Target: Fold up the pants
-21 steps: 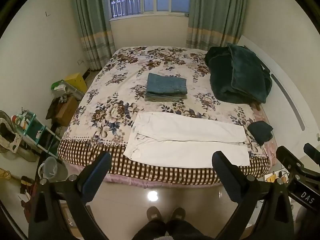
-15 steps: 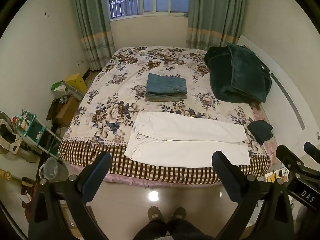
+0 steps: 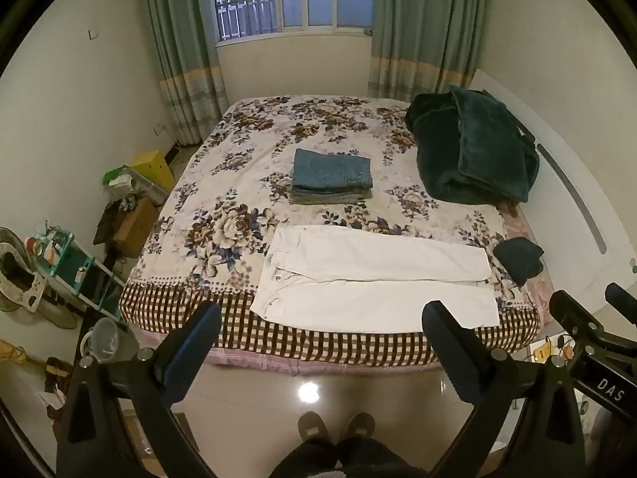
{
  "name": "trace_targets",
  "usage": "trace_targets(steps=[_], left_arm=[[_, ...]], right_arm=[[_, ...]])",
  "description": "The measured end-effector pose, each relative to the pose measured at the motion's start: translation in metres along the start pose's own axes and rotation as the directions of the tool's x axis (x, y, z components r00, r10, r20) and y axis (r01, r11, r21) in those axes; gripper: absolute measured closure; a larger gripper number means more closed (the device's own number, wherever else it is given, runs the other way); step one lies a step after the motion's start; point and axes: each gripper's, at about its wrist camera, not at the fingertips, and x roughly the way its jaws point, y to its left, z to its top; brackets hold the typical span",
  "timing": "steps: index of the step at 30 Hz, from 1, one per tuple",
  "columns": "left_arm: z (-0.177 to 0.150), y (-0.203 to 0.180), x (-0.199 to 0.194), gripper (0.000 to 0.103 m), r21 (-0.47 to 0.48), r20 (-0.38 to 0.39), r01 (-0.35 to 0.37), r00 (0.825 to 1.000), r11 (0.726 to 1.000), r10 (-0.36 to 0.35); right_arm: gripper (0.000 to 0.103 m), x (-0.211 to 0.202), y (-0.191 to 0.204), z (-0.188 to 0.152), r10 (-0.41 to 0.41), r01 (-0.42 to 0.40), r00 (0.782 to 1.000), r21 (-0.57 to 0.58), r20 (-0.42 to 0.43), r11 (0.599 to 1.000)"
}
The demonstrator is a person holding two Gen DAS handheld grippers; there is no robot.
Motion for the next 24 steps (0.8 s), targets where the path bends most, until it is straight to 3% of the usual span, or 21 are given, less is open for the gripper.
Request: trace_targets(steps=[24], left_arm=[[-0.0011, -0.0050, -0.0079, 0.000, 0.016, 0.004, -0.002, 1.000, 1.000, 0.002]], right_arm=[[0.000, -0.0048, -0.0032, -0.0015, 0.002, -0.002, 1.000, 0.003, -0.007, 1.000]])
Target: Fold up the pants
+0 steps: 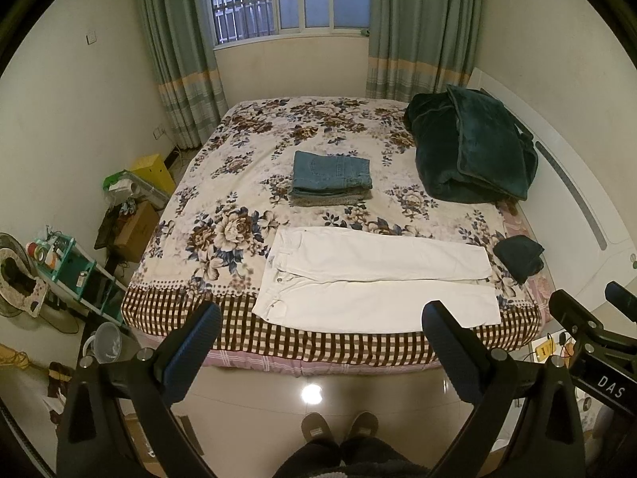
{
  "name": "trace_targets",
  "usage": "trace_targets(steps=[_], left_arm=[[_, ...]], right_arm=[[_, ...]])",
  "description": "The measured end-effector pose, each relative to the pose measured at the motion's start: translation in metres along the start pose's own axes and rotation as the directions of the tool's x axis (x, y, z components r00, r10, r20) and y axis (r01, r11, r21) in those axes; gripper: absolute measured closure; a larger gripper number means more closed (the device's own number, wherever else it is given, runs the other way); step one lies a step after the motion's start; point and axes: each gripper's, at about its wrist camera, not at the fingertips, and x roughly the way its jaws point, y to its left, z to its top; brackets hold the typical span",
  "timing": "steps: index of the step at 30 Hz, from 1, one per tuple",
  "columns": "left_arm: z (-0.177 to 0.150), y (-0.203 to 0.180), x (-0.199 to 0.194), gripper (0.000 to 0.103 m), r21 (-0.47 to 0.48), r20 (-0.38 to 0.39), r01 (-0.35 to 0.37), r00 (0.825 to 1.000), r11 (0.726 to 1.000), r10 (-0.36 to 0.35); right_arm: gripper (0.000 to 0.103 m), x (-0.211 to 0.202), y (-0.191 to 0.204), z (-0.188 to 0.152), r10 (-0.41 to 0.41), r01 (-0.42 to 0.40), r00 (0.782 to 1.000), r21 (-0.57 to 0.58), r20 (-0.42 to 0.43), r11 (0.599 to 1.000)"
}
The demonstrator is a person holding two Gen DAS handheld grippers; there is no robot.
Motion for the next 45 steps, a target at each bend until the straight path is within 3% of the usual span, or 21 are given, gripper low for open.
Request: trace_targets(steps=[35, 45], left_arm=[[0.002, -0.003, -0.003, 0.000, 0.002, 0.004, -0.004, 1.000, 1.000, 0.004], [0.021, -0.024, 0.003, 0.000, -0.005, -0.017, -0.005, 1.000, 1.000, 0.005]], right_arm=[[0.000, -0.003, 0.003, -0.006, 0.002, -0.002, 1.000, 0.002, -0.001, 1.000], [0.000, 0.009, -0.005, -0.004, 0.026, -0.026, 0.999, 0.004, -0.028, 1.000]])
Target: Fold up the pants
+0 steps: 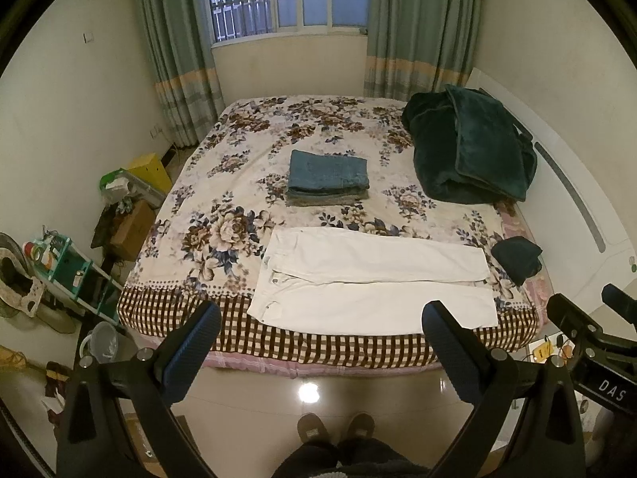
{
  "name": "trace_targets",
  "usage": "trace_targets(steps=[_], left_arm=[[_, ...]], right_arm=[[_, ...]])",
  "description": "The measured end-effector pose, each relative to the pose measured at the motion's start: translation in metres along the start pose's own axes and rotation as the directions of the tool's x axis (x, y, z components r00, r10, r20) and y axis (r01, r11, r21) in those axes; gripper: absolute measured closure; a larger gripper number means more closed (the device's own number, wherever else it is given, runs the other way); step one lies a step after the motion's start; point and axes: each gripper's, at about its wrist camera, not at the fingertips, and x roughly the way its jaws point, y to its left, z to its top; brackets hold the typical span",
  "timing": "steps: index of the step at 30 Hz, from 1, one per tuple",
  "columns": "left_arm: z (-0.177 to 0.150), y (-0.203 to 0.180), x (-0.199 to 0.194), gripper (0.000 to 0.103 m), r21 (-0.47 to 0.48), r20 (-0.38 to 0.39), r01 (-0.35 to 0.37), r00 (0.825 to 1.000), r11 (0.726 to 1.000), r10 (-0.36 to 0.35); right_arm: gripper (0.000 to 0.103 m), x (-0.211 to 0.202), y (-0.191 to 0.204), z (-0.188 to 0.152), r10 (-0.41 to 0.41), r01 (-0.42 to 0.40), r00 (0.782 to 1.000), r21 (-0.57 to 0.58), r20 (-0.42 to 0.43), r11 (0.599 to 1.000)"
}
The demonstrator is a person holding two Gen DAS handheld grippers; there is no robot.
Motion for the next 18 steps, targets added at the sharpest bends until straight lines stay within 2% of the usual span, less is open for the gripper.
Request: trace_targets(steps=[5, 10, 15, 18], left_arm=[[0.006, -0.008, 0.016, 0.000, -0.017, 0.003, -0.024, 1.000, 1.000, 0.024], [0.021, -0.016, 0.047, 0.000, -0.053, 0.027, -0.070, 0.997, 0.996, 0.072], [0.049, -0.026, 0.102, 0.000, -0.082, 0.006, -0.135, 0.991, 0.987, 0.136], [0.064, -0.030, 0.138, 0.000, -0.081, -0.003, -0.162, 0.987, 0.983, 0.162]], right_arm=[[0.000, 0.020, -0.015, 0.010, 0.009, -0.009, 1.000, 0.031, -0.007, 0.999], [0.000, 0.061, -0.043, 0.034, -0.002, 0.003, 1.000, 0.063, -0.014, 0.998], [0.000, 0.117, -0.071, 0.073, -0.041, 0.041, 0.999, 0.069, 0.000, 0.997], [0.000, 0.164, -0.089, 0.097, -0.080, 0.081, 0.997, 0.096, -0.020, 0.992]])
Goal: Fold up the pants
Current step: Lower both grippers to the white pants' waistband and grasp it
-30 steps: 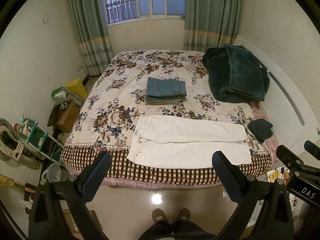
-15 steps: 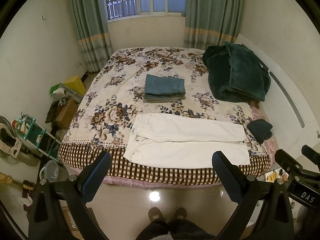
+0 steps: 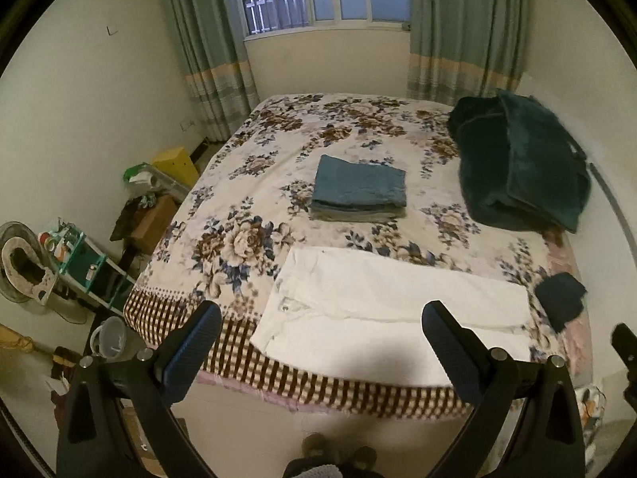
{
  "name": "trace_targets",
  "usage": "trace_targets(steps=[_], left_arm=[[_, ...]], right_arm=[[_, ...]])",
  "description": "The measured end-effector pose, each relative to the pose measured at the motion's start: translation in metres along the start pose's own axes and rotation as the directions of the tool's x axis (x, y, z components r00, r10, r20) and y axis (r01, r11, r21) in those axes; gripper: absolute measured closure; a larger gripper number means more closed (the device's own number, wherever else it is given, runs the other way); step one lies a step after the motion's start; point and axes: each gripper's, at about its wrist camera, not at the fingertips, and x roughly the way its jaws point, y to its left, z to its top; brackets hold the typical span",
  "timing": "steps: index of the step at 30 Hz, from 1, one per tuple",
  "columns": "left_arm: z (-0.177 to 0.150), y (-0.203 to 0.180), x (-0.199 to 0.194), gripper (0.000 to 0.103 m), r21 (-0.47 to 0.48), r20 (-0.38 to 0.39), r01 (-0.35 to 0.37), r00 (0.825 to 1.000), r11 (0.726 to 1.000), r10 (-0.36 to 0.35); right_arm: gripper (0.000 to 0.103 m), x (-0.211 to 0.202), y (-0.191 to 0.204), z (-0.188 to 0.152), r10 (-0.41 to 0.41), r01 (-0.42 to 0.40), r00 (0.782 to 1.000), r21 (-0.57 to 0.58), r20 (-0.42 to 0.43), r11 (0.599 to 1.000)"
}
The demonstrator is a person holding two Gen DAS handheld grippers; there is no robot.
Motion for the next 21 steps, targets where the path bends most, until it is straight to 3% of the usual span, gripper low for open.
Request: trace_targets(steps=[4, 7, 11, 14, 19, 21], left_arm=[[0.022, -0.015, 0.062, 0.000, -0.012, -0.060, 0.026, 0.998, 1.000, -0.027], [0.041, -0.033, 0.129, 0.000, -0.012, -0.122, 0.014, 0.992, 1.000, -0.016], [0.057, -0.059, 0.236, 0.000, -0.009, -0.239, -0.001, 0.971, 1.000, -0.001], [0.060, -0.079, 0.326, 0.000, -0.025, -0.367, 0.000, 0.930, 1.000, -0.009], [0.055, -0.087, 0.471, 0.000, -0.132, -0.566, -0.059, 0.824, 0.990, -0.026], [0.052, -0.088, 0.518, 0.000, -0.158, -0.608, -0.099, 0.794, 0.982, -0.018]], right_arm=[[0.000, 0.072, -0.013, 0.031, -0.041, 0.042, 0.999, 0.034, -0.023, 0.999], [0.000, 0.147, -0.024, 0.052, -0.069, 0.077, 0.993, 0.091, -0.091, 0.993], [0.000, 0.262, -0.038, 0.068, -0.078, 0.119, 0.975, 0.194, -0.207, 0.974], [0.000, 0.351, -0.050, 0.072, -0.079, 0.167, 0.952, 0.282, -0.297, 0.945], [0.000, 0.500, -0.077, 0.073, -0.057, 0.255, 0.900, 0.414, -0.432, 0.874], [0.000, 0.557, -0.094, 0.070, -0.051, 0.303, 0.876, 0.467, -0.479, 0.831]])
